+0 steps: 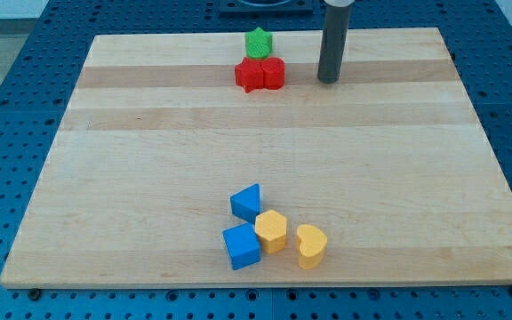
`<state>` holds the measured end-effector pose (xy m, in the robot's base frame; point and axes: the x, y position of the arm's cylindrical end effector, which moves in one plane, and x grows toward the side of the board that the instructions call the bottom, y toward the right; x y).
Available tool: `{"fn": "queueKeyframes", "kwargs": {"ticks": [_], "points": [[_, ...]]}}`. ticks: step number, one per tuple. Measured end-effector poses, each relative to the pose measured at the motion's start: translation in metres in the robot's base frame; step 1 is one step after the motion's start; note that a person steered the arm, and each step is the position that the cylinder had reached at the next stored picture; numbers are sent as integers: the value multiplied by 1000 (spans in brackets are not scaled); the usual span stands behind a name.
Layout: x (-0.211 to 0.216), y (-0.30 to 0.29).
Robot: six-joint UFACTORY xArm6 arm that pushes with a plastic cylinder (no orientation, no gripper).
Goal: Push the green star to the top right of the board
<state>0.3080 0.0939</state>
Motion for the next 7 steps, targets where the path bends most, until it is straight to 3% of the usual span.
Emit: {"fn": "queueKeyframes", "kwargs": {"ticks": [1,2,3,5,7], "points": [[9,0],[54,-14],[54,-14],[123,-108],[125,-134]]}}
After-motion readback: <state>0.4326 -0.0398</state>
